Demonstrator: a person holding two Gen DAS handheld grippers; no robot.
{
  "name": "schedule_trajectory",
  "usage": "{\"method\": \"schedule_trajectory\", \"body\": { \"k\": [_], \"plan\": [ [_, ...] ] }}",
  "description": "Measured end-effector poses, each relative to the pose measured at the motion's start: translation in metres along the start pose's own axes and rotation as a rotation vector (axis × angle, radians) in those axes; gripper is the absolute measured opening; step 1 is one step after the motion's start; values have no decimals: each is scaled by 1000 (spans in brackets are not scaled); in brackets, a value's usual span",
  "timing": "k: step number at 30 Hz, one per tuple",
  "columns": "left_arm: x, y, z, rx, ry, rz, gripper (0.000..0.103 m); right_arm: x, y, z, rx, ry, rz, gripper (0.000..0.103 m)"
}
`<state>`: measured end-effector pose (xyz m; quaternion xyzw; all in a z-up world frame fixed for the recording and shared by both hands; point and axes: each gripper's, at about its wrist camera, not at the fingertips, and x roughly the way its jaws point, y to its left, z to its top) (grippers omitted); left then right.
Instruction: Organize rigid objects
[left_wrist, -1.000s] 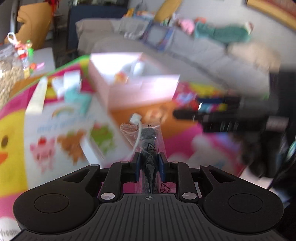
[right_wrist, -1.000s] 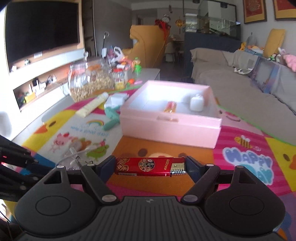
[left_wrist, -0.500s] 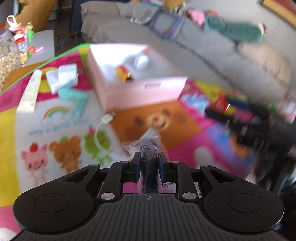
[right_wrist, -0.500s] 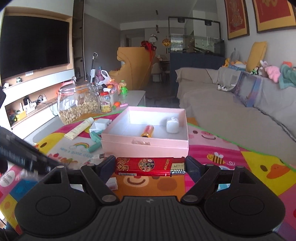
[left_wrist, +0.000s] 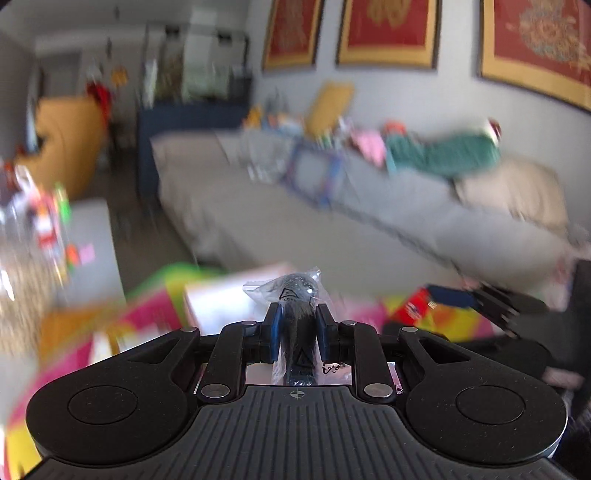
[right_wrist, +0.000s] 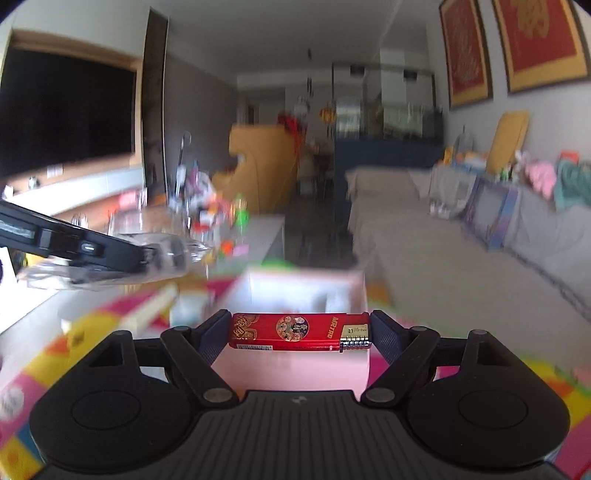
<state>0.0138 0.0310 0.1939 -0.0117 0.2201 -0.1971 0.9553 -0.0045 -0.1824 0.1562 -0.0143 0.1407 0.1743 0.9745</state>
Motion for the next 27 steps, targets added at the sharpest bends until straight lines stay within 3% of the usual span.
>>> {"method": "schedule_trajectory", "body": {
  "k": [5,7,10,17,22,27],
  "plan": [
    [32,6,48,51,-152,7,23,37,2,55,-53,-125,-61,82],
    [57,17,56,23,-124,-3,24,57,-2,62,-60,-112,-39,83],
    [90,38,47,-75,-61,6,24,86,-12,60,-34,-13,-41,84],
    [100,91,-17,-201,-2,37,24,93,-23,8,34,155,24,84],
    [87,121,-64,-222,50,196,24,88,-5,-41,-2,273,95,84],
    [77,164,-95,-497,154,232,24,86,13,-75,-9,326,110,84]
  ]
}}
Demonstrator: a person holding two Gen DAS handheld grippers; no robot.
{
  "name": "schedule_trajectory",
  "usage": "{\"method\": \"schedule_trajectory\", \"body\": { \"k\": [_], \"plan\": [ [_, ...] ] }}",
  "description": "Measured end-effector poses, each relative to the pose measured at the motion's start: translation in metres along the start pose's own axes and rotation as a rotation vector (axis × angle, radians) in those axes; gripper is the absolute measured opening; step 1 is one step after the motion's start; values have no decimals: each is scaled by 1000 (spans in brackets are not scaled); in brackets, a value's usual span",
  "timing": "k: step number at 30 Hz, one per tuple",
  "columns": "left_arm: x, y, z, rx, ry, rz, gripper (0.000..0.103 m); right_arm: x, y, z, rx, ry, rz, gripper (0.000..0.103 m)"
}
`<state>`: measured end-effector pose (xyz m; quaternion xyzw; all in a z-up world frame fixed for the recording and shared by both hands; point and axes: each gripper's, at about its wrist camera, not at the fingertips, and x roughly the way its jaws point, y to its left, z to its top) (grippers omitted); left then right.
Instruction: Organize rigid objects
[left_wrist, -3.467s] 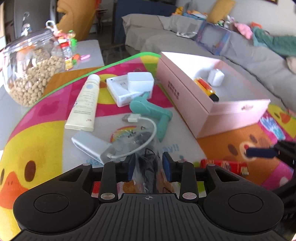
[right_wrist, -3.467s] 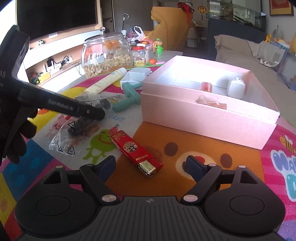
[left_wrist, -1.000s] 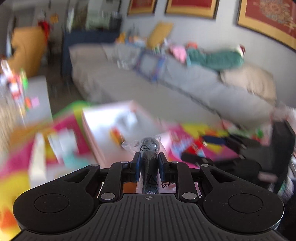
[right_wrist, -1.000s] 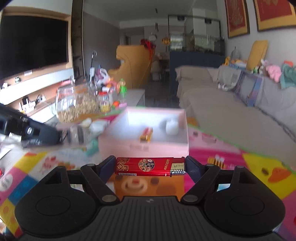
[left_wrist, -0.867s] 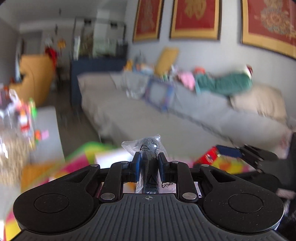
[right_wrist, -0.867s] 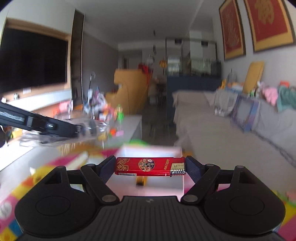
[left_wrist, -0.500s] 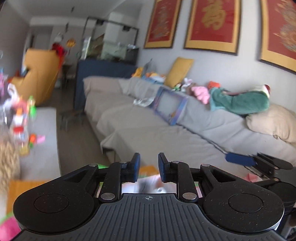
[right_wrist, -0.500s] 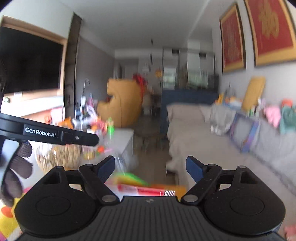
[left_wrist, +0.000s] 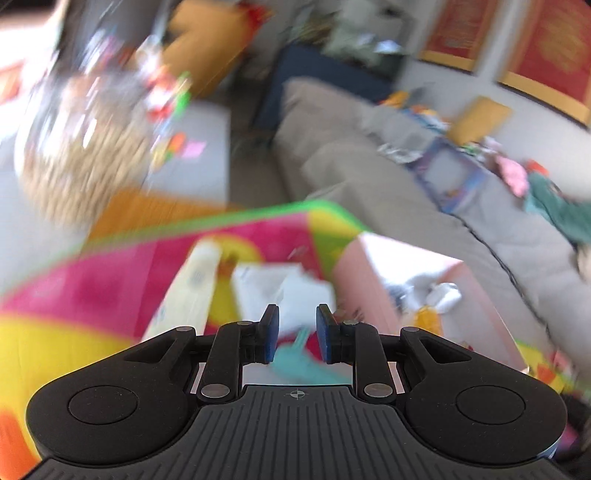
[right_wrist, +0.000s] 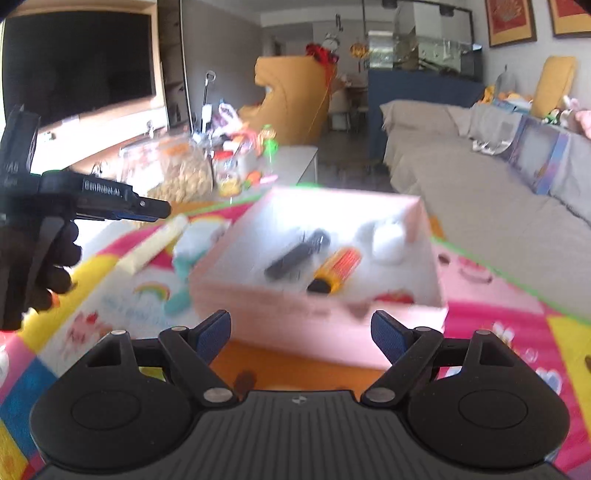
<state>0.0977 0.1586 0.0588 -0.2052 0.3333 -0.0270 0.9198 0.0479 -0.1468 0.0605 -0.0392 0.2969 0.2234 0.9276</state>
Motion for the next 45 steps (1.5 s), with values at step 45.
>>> {"method": "schedule_trajectory", "body": {
  "k": [45],
  "plan": [
    [-81,6,-110,-99,176,15,29,18,41,-49,7,95,102,87]
  ]
}}
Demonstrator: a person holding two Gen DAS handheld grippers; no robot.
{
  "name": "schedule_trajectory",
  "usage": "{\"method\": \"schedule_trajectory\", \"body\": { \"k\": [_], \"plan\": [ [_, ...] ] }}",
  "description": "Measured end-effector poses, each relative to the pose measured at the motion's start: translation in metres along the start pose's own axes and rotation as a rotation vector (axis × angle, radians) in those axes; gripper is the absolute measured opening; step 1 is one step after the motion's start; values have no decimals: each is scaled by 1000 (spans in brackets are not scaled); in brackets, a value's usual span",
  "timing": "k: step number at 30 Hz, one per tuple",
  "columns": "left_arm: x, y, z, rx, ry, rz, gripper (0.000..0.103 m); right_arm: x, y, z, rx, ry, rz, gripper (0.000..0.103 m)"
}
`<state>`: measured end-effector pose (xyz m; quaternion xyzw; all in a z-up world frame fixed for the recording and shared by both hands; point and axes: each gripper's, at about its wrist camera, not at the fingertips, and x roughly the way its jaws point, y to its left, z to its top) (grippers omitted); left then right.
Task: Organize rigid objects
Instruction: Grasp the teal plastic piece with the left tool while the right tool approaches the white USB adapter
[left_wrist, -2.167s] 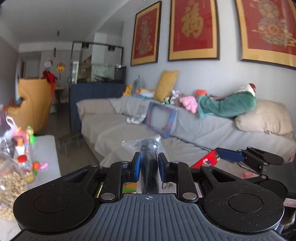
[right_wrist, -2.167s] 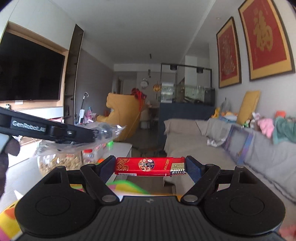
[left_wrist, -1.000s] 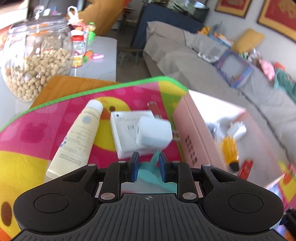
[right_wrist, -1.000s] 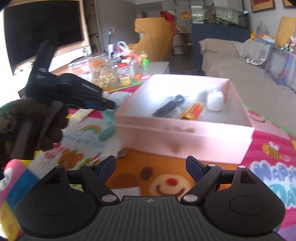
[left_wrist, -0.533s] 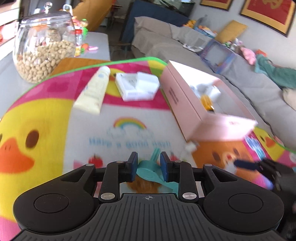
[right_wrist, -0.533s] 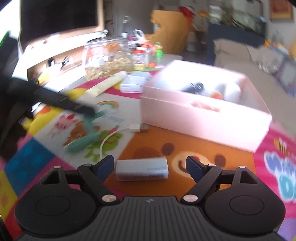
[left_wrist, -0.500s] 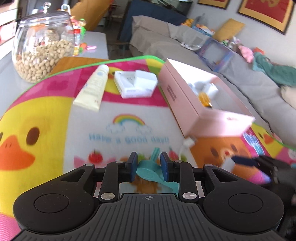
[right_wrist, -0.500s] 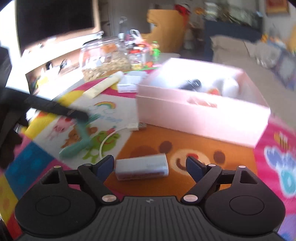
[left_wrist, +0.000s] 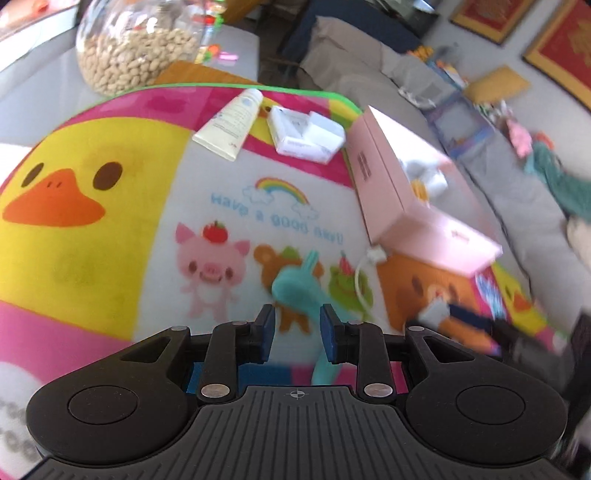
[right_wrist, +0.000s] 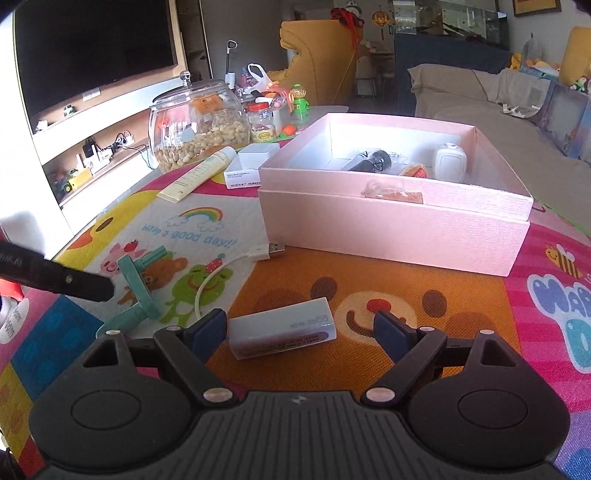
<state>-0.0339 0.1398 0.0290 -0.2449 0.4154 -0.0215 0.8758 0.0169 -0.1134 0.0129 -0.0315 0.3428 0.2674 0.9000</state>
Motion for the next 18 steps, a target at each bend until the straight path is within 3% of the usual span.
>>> {"method": "schedule_trajectory", "body": {
  "k": [6,11,15,18],
  "plan": [
    [26,-20,16,48,-45,34,30,0,-1,0,3,-1,-1,87],
    [40,-46,9,229,-48,64,30,0,-1,-1,5,-2,0,87],
    [43,-60,-12,405,-79,143,31,1,-1,0,5,-3,0,87],
    [41,-56,-14,402,-105,153,30,0,-1,-1,5,-3,1,87]
  ]
}}
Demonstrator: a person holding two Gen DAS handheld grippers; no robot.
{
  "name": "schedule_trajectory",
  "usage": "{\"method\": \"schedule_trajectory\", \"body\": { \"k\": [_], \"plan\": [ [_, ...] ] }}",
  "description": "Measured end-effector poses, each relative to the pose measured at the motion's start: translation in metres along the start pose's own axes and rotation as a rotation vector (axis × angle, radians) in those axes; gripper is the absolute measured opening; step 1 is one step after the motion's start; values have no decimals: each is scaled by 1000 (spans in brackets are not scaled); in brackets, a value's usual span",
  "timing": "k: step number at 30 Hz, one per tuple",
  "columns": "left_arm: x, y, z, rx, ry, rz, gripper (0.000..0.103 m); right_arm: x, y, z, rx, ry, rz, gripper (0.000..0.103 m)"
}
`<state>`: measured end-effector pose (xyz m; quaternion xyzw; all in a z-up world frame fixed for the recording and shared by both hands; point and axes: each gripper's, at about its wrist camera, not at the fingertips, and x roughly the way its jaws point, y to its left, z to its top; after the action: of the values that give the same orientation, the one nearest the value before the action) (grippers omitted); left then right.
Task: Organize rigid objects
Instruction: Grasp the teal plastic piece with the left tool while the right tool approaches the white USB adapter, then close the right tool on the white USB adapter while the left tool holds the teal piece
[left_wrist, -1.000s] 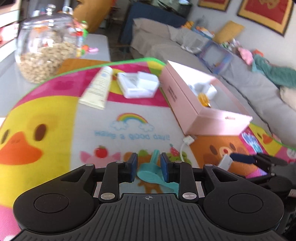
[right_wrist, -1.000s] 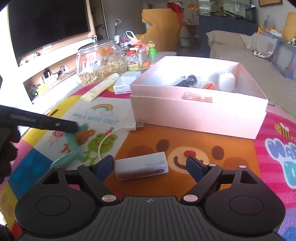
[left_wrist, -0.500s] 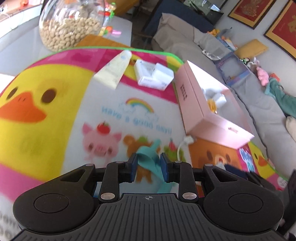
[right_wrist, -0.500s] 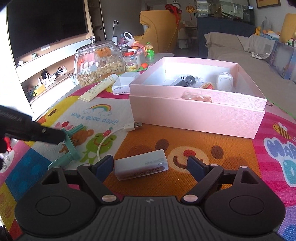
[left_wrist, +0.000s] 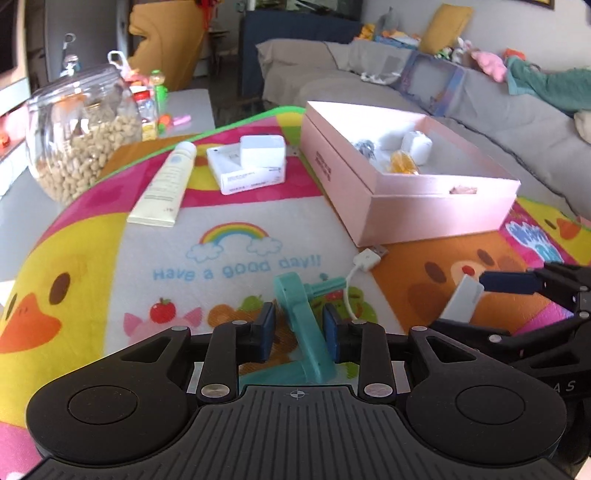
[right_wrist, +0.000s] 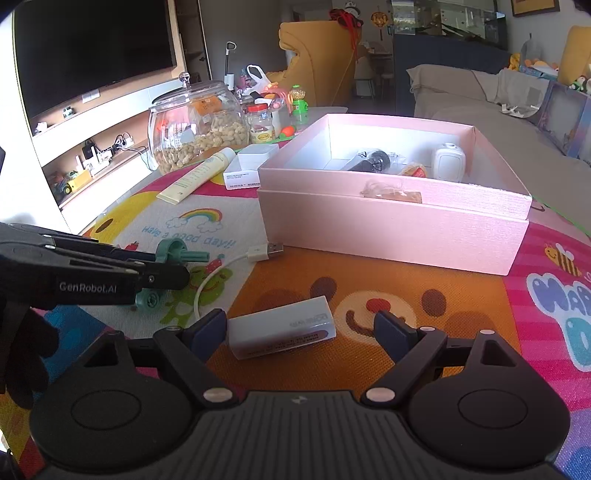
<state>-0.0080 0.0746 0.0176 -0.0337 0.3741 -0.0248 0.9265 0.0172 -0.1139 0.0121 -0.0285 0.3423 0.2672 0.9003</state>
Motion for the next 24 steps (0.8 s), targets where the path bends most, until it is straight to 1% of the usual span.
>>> {"method": "schedule_trajectory", "body": {
  "k": [1,3,4,5,7,9,12,15,17,18,19,22,24],
  "plan": [
    [-1,3,0,-4,-6,15,28,0,0,0,1,0,1,87],
    [-3,5,-1,30,-13,64,27,0,0,0,3,4,9,88],
    [-4,5,-3,59,-6,77,25,0,-1,1,3,8,19,90],
    [-5,5,-5,89,7,72,25,0,-1,1,3,11,28,92],
    [-12,5,-9,160,17,39,24,2,0,2,-1,17,34,94],
    [-18,8,-12,196,38,7,24,3,2,2,-17,27,34,96],
    [-22,13,-14,191,61,-46,25,5,3,2,-30,33,34,98],
    [-21,14,-12,188,74,-68,25,5,1,2,-26,32,38,98],
    [-20,16,-10,174,81,-88,27,5,1,2,-28,32,37,98],
    [-20,15,-9,176,85,-97,31,5,1,2,-31,33,35,98],
    [-20,14,-9,185,88,-104,34,5,2,2,-35,34,33,98],
    [-20,13,-8,214,103,-124,37,5,3,1,-44,38,29,98],
    [-18,13,-5,196,113,-136,41,6,4,2,-48,40,29,99]
  ]
}}
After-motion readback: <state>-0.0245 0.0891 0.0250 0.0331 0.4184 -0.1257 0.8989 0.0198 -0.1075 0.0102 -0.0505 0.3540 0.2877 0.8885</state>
